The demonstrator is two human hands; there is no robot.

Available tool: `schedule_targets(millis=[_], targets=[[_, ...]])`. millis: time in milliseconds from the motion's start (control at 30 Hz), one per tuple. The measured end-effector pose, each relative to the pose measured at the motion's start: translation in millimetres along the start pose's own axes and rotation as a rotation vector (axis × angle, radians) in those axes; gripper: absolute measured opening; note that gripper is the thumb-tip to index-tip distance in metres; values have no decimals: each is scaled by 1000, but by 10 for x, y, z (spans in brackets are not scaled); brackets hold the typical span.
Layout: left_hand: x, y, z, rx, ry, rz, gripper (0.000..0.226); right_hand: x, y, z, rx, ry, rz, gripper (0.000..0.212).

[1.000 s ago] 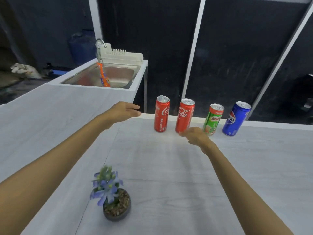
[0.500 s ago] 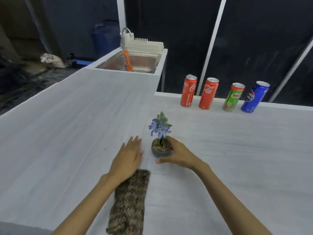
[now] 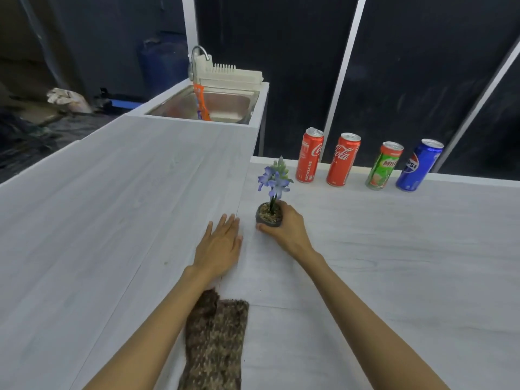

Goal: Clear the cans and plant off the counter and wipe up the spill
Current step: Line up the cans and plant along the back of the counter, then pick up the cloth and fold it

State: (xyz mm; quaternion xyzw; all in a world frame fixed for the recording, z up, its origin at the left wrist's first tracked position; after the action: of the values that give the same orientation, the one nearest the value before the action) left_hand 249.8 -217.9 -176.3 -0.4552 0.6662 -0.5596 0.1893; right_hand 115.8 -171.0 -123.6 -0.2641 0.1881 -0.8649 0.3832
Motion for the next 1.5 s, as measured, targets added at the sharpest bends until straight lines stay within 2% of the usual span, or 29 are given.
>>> schedule_targets(millis=[233,400,733,933,1100,1267,1333,1400,1500], targets=[[684,246,111,2,-2,-39,52,1096,321,-260,-6,88,-93,57],[945,308,212,4,-4,-40,52,1501,494,-416,-24,111,-136,71],[971,395,239,50,37,-76,52,1649,697,-627,-34,130,-117,78],[985,370,231,-28,30,-101,51,1529,666,-693,84,227,-65,103],[878,50,298,-381,-81,-227,34,1244,495,-677,37,297,-82,85],[444,-277,302,-447,-164,-234,17,671,279,-348,92,285,-147,37],[230,-372,312,-403,-198,-178,16,386,330,-182,89,276,-26,20],[-12,-403,325,-339,-221,-75,15,49,445,-43,38,268,187,11],[-371,-468,362,-265,-262,29,18,-480,533,103,-54,215,483,19]])
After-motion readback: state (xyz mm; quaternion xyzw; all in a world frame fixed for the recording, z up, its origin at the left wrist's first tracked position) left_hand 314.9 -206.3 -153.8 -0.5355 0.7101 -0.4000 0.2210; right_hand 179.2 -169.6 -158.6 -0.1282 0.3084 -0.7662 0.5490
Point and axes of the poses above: each hand's wrist, its own x-axis towards the middle knuckle, its own y-axis out of the palm, z = x × y, the point moved 10 cm from there along x, towards the middle knuckle, and after that the axes turned 15 degrees about -z, right-handed, at the moved point
